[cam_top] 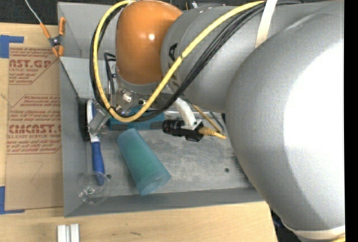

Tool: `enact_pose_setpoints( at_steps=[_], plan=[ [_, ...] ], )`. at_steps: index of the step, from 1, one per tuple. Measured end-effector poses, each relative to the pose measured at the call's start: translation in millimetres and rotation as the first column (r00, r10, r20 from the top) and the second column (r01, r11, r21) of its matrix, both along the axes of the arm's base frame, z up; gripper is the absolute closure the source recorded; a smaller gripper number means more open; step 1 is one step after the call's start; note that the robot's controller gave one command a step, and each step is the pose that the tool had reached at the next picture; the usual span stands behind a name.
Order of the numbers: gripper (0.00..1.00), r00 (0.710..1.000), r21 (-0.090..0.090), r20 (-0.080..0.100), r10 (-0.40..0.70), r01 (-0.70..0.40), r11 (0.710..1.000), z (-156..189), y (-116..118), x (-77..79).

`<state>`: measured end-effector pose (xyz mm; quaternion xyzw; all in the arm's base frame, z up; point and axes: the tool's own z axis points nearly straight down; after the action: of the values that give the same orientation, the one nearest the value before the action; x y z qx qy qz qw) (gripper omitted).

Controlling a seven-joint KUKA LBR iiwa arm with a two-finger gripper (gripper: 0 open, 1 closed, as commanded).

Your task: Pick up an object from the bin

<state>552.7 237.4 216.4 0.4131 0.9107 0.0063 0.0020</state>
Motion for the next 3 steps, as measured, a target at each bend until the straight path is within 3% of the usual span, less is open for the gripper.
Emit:
enact_pose_setpoints(
  at_steps=[1,2,3],
  plan=[
    [0.0,0.998,-0.002,-0.003,-0.06,0.06,0.998,-21,-4,-27.8],
    [0.0,1.0,-0.003,-0.003,0.013,-0.013,1.0,-20,6,-38.5],
    [0.0,1.0,-0.005,-0.003,0.031,-0.031,1.0,-53,0,-3.1]
  ],
)
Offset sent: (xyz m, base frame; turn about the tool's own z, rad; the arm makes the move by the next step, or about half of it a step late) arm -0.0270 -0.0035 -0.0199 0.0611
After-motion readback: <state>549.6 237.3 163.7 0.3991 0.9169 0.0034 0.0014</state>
